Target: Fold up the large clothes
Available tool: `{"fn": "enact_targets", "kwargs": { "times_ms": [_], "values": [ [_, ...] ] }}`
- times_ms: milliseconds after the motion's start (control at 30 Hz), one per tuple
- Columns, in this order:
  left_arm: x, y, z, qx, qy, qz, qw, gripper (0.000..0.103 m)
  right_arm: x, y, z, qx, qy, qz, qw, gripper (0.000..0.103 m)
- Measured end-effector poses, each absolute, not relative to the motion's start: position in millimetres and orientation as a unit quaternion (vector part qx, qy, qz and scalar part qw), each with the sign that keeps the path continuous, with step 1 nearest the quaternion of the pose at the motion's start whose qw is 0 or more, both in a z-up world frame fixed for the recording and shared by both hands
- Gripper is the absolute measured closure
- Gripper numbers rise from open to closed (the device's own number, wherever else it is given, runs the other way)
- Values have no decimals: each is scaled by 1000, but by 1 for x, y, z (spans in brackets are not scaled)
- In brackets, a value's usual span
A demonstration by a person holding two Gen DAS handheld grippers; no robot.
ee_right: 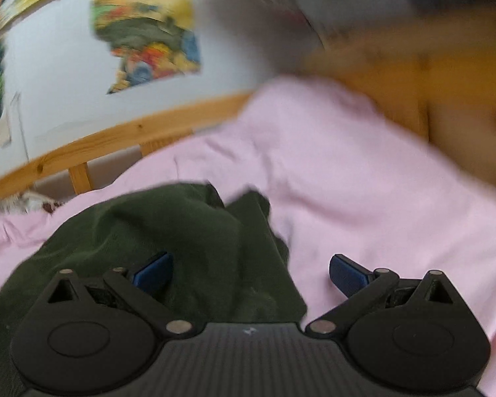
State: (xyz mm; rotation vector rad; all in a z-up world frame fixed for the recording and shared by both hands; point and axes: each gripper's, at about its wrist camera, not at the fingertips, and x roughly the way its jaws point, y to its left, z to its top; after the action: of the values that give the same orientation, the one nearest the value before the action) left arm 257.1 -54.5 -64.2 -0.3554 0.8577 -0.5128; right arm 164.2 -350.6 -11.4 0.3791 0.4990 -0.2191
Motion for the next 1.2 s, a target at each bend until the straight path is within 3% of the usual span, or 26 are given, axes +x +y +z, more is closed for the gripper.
{"fn": "enact_targets", "kwargs": {
  "times_ms": [933, 1200],
  "values": [
    [259, -41, -83, -200, 407, -273, 848, 0, 166, -347, -17, 172, 246, -105, 948, 0],
    [269, -48, -70, -161, 416, -282, 850, 0, 166, -347, -17, 168, 246, -107, 949, 0]
  ]
}}
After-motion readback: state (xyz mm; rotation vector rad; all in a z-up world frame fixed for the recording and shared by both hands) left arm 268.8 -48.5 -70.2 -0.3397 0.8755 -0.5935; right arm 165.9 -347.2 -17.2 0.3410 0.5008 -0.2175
